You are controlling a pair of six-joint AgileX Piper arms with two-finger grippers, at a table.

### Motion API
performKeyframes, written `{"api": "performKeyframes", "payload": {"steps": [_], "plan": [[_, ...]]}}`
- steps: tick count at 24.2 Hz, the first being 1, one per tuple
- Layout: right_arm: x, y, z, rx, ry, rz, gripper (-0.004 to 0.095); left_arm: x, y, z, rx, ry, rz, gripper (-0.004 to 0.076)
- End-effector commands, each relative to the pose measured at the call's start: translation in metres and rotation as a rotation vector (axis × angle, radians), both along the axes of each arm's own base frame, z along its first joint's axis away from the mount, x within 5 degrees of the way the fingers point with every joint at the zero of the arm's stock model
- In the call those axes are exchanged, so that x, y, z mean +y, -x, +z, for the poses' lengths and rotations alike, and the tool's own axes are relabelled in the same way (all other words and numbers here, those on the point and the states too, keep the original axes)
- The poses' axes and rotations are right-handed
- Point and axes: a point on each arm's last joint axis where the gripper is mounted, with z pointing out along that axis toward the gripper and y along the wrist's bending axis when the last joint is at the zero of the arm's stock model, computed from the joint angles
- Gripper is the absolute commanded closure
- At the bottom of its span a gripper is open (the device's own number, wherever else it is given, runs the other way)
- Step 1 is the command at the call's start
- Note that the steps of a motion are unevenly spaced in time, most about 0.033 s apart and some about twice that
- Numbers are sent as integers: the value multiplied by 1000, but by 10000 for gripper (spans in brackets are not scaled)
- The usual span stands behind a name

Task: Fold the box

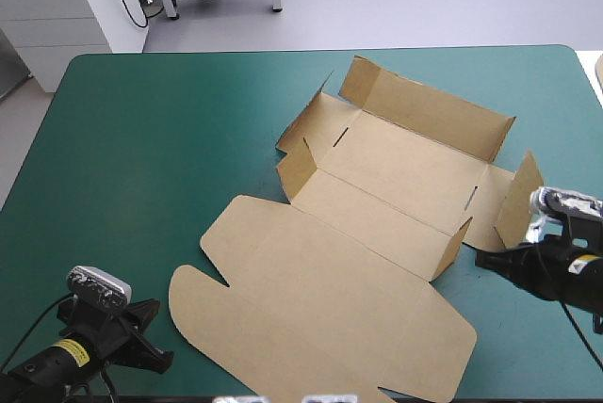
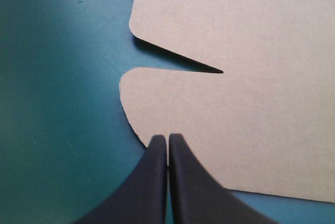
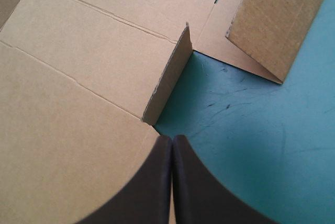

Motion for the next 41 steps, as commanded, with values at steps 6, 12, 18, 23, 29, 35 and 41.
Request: {"api": "performKeyframes", "payload": {"steps": [6,12,18,23,29,35,41], "plan": [[0,-66,-5,175,-179,-75,900,-2,-4,13,-66,46,8,731],[2,-101,-23,313,-273,-73,701,-2,-4,13,-66,46,8,731],[-1,-134,-62,499,-311,-119,581,-2,-4,13,-66,46,8,731],[-2,-144,-81,580,-324,-143,641,-2,-4,13,-66,46,8,731],[-3,-146,-81,556,-298,-115,923,-2,-4,13,-66,46,8,731],[-4,-149,-81,517,-283,-111,923,-2,-4,13,-66,46,8,731],[-8,-152,-81,464,-215,-78,923,-2,-4,13,-66,46,8,731]]}}
